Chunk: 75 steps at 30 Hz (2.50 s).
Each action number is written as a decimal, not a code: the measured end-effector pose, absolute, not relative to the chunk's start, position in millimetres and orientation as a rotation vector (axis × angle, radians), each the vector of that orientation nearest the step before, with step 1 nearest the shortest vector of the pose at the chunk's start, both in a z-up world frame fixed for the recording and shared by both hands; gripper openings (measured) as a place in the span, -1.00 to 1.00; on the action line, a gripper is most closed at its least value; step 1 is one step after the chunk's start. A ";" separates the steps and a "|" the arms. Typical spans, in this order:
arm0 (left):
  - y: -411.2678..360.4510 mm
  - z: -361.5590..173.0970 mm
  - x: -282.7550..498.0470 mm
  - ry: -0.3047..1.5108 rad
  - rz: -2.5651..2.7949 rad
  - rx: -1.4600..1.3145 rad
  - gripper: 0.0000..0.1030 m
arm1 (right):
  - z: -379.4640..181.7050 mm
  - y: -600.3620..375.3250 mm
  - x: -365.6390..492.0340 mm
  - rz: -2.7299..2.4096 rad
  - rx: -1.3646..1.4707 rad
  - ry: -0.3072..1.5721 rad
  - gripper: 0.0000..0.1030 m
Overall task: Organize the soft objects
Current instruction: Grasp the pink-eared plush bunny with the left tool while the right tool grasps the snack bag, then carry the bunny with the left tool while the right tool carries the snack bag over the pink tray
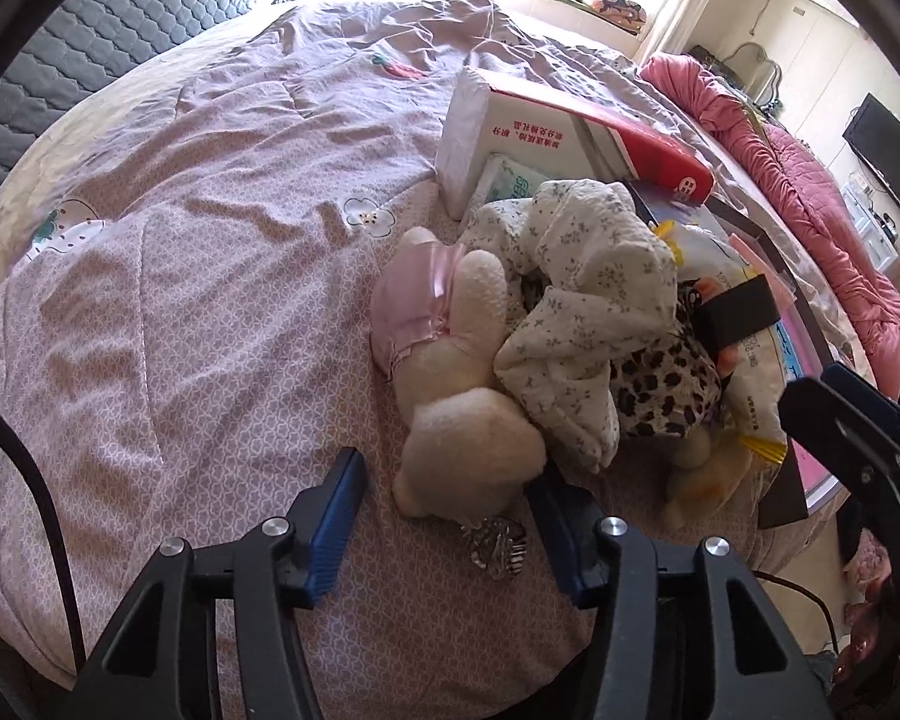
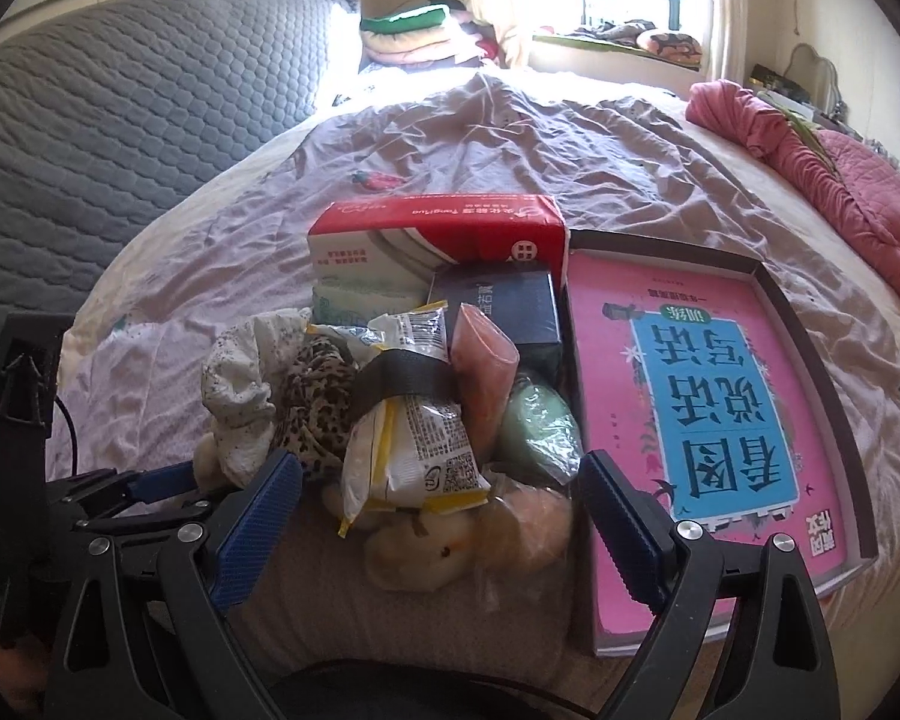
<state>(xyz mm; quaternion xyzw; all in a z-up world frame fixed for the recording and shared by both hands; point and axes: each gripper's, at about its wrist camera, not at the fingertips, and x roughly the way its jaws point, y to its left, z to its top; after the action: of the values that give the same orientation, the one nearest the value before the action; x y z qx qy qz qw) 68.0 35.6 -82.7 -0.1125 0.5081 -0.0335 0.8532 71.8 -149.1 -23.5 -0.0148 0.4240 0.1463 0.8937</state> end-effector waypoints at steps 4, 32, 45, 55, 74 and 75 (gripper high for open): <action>36.2 -83.0 68.7 1.061 -0.076 -0.227 0.08 | -25.0 -148.3 82.7 0.342 0.005 0.880 0.48; 66.0 -85.7 68.5 1.019 -0.108 -0.400 -0.29 | -30.7 -152.4 87.9 0.438 0.051 0.859 -0.11; 78.1 -51.6 44.4 0.914 -0.054 -0.402 -0.30 | -13.1 -161.8 70.8 0.440 0.061 0.813 -0.11; 61.5 -19.8 30.0 0.846 -0.034 -0.352 -0.30 | 2.3 -173.6 62.0 0.432 0.080 0.769 -0.11; -17.8 21.6 18.3 0.823 -0.130 -0.233 -0.30 | 25.8 -214.2 40.8 0.381 0.134 0.688 -0.11; -23.2 23.6 19.8 0.821 -0.140 -0.226 -0.30 | 26.7 -216.2 40.8 0.376 0.136 0.685 -0.12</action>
<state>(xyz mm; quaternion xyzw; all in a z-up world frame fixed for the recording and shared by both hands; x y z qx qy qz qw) 19.8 -23.2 23.6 -0.1096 0.3979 -0.0676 0.9084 40.8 -216.2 26.7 0.0664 0.3334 0.1830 0.9225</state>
